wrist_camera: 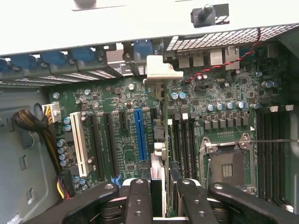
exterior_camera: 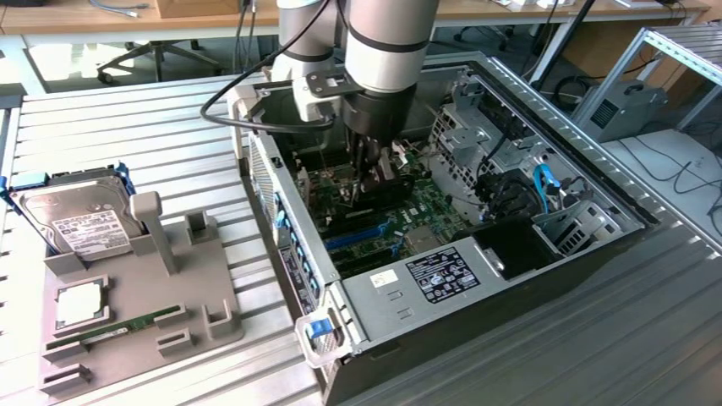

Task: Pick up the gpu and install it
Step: 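Insert the gpu into the slot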

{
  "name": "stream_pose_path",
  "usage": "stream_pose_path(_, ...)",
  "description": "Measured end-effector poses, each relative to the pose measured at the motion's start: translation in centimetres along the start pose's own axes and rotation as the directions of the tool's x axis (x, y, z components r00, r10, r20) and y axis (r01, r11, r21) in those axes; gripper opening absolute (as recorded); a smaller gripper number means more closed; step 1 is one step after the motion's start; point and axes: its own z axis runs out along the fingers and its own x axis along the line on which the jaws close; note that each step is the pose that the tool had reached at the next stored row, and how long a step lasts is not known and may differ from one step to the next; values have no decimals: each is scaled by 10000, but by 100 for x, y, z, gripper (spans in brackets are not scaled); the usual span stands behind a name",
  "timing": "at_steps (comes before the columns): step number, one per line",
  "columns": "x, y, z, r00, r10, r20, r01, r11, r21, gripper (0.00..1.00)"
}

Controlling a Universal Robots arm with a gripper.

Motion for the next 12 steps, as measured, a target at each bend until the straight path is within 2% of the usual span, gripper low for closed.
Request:
stream_pose_path(2, -7, 1, 0, 10000, 0, 0, 0, 10000, 0, 27)
stream_pose_path(7, -247, 25, 0, 10000, 0, 0, 0, 10000, 0, 27)
stream_pose_path(9, -208, 22, 1, 10000, -1, -22, 1, 10000, 2, 27)
stream_pose_path(12, -57, 7, 18, 9999, -5, -130, 6, 10000, 13, 27)
